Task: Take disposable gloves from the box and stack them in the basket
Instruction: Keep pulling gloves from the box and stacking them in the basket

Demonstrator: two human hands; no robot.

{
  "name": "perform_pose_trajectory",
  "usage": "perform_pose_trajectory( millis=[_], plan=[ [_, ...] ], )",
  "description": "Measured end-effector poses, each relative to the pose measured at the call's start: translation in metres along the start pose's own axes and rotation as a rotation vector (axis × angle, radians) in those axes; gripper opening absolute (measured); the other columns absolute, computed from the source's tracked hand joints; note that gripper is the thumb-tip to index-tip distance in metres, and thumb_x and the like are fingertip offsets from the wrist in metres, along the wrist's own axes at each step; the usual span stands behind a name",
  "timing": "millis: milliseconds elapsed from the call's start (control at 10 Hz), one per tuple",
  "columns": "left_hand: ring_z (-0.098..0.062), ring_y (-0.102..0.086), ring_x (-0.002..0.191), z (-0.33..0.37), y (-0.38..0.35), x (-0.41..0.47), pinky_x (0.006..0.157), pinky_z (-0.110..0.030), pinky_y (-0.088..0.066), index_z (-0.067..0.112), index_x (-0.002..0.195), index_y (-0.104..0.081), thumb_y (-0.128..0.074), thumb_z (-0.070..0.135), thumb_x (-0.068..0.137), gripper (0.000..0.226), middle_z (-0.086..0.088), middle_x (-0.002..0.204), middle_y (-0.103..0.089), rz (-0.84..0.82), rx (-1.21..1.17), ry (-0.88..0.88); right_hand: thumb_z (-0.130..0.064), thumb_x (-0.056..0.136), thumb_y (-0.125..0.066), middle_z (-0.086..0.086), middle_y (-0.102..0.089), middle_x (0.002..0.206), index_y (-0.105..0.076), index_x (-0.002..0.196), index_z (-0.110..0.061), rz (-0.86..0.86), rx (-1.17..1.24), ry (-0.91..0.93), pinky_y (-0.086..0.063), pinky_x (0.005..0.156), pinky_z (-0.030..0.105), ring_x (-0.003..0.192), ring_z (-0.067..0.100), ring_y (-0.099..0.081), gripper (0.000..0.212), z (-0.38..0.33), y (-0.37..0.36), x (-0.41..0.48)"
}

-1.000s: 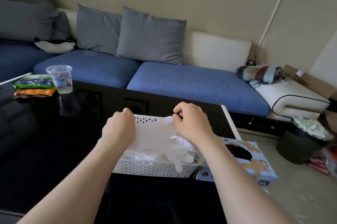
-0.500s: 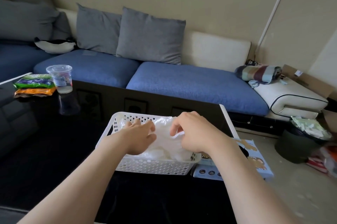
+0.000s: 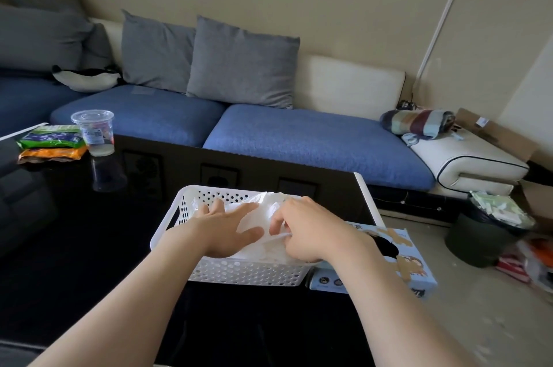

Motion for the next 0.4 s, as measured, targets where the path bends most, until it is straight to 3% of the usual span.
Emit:
perform_pose_trajectory(
  millis=[100,200,300,400],
  plan=[
    [-0.046,0.014,0.157,0.000,-0.003,0.003,0.122,-0.070,-0.015,0.067,0.155,0.002,-0.035,0.089,0.088,0.079,-0.010,0.173,0.002,-0.015,0.039,0.020,-0.015,0.094,-0.055,0.000,-0.063,0.117,-0.075,0.124,-0.030,-0.130,0.065,-0.051,-0.064,0.084,0.043,0.096,0.024,-0.070,0.039,0.008,-0.015,0.006],
    [-0.048,0.011,0.157,0.003,-0.005,0.005,0.122,-0.069,-0.016,0.066,0.155,-0.002,-0.039,0.092,0.084,0.084,-0.011,0.174,0.004,-0.002,0.055,0.027,-0.028,0.100,-0.049,0.005,-0.071,0.108,-0.078,0.111,-0.025,-0.109,0.066,-0.049,-0.062,0.083,0.048,0.096,0.032,-0.072,0.030,0.010,-0.018,0.011],
    [-0.048,0.002,0.157,0.002,-0.005,0.005,0.122,-0.067,-0.019,0.063,0.156,-0.006,-0.042,0.089,0.086,0.083,-0.011,0.173,-0.003,0.017,0.038,0.035,-0.020,0.101,-0.049,0.005,-0.070,0.105,-0.077,0.109,-0.022,-0.078,0.071,-0.027,-0.064,0.084,0.049,0.091,0.030,-0.071,0.029,0.012,-0.023,0.015],
    [-0.041,-0.029,0.145,0.012,0.007,-0.003,0.114,-0.054,-0.032,0.047,0.155,-0.024,-0.041,0.075,0.097,0.066,-0.012,0.156,-0.031,0.216,0.071,-0.009,-0.020,0.101,-0.049,0.006,-0.067,0.095,-0.077,0.096,-0.018,0.082,0.086,0.005,-0.063,0.071,0.043,0.079,0.030,-0.068,0.028,0.011,-0.015,0.011]
  ],
)
Point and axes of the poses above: each hand's wrist, its own x-axis towards the middle knuckle, its own y-axis out of the back of the hand, z = x × y, the point moved 4 cm from there along x, towards the middle knuckle
